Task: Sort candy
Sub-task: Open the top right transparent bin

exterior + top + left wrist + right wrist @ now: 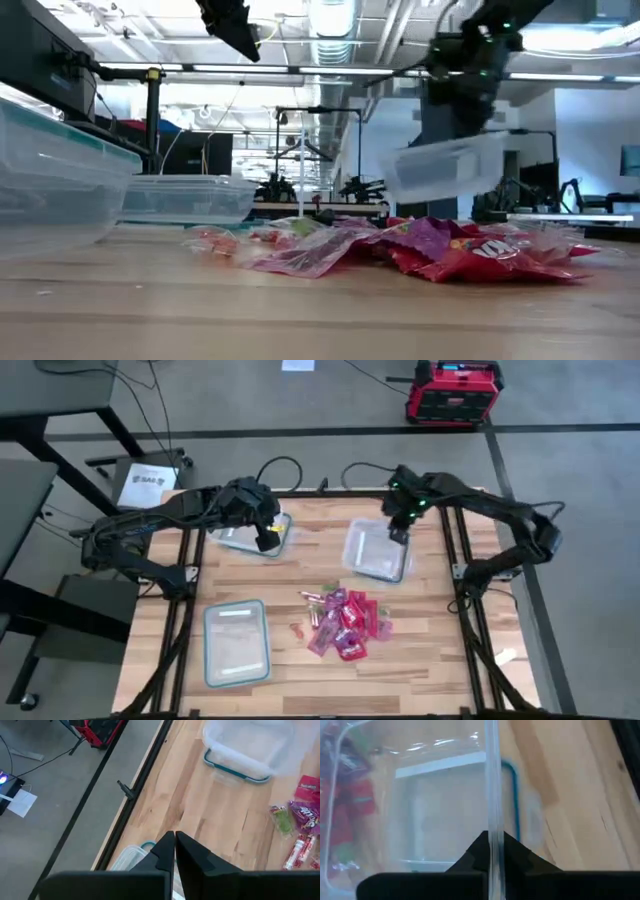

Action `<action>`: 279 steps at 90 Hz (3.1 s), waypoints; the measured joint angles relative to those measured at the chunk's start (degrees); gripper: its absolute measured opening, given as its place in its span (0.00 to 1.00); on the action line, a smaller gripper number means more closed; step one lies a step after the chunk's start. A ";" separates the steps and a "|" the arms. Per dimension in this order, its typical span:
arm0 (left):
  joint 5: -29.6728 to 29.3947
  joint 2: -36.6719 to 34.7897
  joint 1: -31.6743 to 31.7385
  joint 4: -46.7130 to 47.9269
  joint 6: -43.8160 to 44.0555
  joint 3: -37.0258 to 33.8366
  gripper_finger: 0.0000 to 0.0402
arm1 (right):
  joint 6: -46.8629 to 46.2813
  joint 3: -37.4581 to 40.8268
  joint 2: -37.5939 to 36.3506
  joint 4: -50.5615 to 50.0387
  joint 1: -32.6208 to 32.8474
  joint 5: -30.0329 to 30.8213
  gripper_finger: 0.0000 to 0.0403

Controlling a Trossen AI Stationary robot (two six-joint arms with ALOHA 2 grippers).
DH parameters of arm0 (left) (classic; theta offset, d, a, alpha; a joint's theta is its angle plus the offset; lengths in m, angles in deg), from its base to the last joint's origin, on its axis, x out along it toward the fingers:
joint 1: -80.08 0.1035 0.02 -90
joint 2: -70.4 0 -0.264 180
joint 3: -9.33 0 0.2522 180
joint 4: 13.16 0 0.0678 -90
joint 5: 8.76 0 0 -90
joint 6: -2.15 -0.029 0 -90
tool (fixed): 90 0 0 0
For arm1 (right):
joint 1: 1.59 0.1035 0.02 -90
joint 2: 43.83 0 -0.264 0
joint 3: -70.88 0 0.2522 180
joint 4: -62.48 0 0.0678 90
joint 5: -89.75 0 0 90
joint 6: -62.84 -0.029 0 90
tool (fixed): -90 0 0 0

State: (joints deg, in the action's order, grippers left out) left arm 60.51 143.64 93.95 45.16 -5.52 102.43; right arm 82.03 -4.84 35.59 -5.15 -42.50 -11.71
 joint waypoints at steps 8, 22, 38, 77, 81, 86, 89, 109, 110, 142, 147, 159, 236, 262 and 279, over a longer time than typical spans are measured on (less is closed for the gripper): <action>0.00 0.00 0.00 -0.14 -0.01 0.00 0.00 | 1.07 3.82 -0.53 0.22 -2.33 -1.98 0.01; 0.00 0.00 0.00 -0.19 -0.01 0.00 0.00 | 1.94 9.90 -0.40 7.91 -3.47 -3.78 0.01; 0.00 0.00 0.00 -0.22 -0.15 0.00 0.00 | 1.90 12.41 -0.40 14.53 -3.44 -0.93 0.03; 0.00 0.00 0.00 -0.06 -0.34 0.00 0.00 | 5.78 12.55 -1.20 11.88 -1.98 4.07 0.22; 0.00 0.00 0.00 0.08 -0.34 0.00 0.00 | 5.69 12.34 -2.07 11.37 -1.43 5.82 0.25; -0.01 0.00 0.00 0.19 -0.33 0.00 0.00 | 4.46 11.41 -3.26 9.53 -0.78 7.59 0.30; 0.00 0.00 0.00 0.21 -0.32 0.00 0.00 | 2.98 10.50 -4.22 8.22 -0.29 8.11 0.32; 0.00 0.00 0.00 1.88 0.07 -0.02 0.00 | -18.47 7.77 -13.26 -2.88 7.61 3.46 0.43; 0.00 0.00 0.00 1.97 0.14 -0.02 0.00 | -19.71 7.97 -13.86 -3.10 8.36 3.21 0.43; -0.02 0.00 0.00 3.25 1.50 -0.02 0.00 | -59.11 19.42 -25.21 6.80 41.58 7.59 0.37; 0.00 0.00 -0.02 3.24 1.50 -0.02 0.00 | -64.54 21.78 -24.46 10.93 45.54 9.88 0.35; -0.02 0.00 0.00 3.22 1.91 -0.02 0.00 | -75.19 26.15 -20.70 17.28 50.89 14.91 0.31; -0.02 0.00 -0.02 4.10 1.50 -0.02 0.00 | -74.16 31.44 -2.93 24.83 39.43 36.75 0.01; -0.02 0.00 -0.01 4.93 2.22 -0.04 0.00 | -63.86 31.48 -3.87 24.42 30.96 32.82 0.00; -0.02 0.02 -0.02 5.69 2.55 -0.04 0.00 | -66.37 31.48 -5.62 35.23 37.11 28.57 0.00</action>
State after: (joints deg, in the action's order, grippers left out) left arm 60.49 143.66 93.93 50.86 -2.97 102.38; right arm 15.66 26.64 29.97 30.08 -5.39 16.86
